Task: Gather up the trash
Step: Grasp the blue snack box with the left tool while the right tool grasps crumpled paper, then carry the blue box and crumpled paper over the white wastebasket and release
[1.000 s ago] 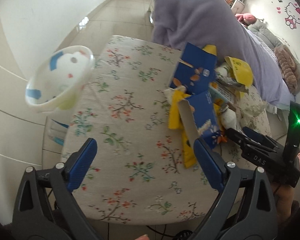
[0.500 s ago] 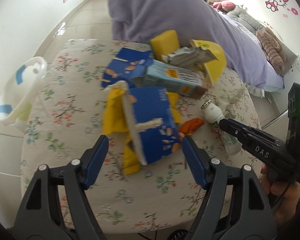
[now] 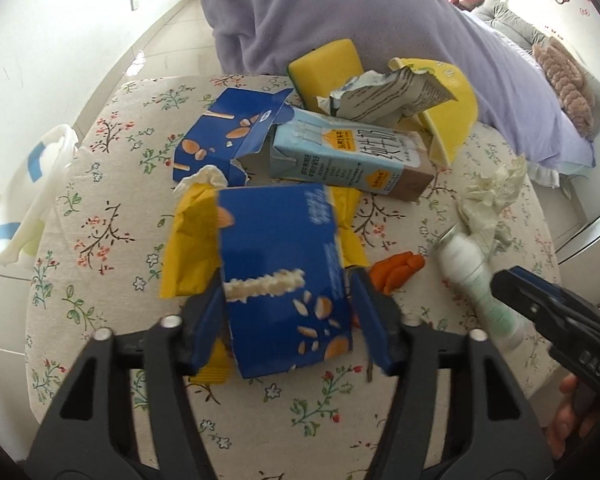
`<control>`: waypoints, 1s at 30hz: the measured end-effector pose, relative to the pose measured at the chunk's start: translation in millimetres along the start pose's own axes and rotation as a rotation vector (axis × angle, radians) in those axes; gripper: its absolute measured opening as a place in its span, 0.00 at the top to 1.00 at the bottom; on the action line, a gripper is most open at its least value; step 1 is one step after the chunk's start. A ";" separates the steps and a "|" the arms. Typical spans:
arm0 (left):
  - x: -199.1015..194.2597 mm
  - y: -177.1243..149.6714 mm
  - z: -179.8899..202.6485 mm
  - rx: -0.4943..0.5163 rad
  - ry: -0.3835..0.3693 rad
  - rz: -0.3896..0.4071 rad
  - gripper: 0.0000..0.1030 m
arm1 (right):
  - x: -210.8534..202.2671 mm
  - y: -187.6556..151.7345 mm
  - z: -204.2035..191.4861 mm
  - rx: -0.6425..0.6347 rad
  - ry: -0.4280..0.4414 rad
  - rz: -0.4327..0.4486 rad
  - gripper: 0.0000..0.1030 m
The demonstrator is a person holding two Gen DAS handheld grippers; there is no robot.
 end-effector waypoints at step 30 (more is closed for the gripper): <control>-43.4 2.4 -30.9 -0.062 -0.106 0.067 0.43 | 24.4 34.7 15.2 0.138 -0.055 0.035 0.74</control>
Point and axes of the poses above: each gripper's, at about its wrist camera, not at the fingertips, and x roughly the way its jaws point, z to its right, y to its top, the point moved 3 cm from there along x, roughly the way its jaws point, and after that the axes turned 7 degrees about -y, right-handed, at the moved point
